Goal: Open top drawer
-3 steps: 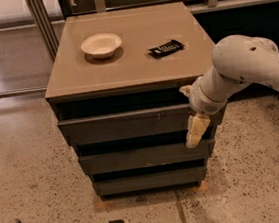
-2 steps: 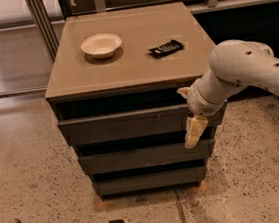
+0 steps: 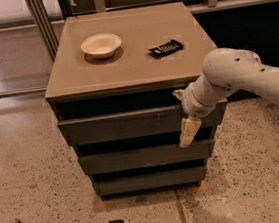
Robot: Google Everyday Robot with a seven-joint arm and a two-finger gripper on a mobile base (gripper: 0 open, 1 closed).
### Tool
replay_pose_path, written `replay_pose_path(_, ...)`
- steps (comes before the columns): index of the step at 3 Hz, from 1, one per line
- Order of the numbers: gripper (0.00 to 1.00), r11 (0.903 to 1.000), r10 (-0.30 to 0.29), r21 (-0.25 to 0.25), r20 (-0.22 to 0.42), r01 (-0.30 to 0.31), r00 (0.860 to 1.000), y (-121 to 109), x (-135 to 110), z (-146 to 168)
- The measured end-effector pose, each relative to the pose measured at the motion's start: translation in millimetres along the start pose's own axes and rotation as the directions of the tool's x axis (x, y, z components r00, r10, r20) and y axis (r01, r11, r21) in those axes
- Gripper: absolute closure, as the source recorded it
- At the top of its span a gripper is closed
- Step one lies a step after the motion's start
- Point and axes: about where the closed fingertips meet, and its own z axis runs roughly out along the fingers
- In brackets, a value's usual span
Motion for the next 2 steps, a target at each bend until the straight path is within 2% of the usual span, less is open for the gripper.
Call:
replay_pose_path(1, 0.0, 0.9999, -0.005, -0.009, 0.001, 0.005, 1.0, -9, 3, 19)
replay_pose_path(2, 0.0, 0.9989, -0.012, -0.045, -0.001, 0.012, 1.0, -23, 7, 58)
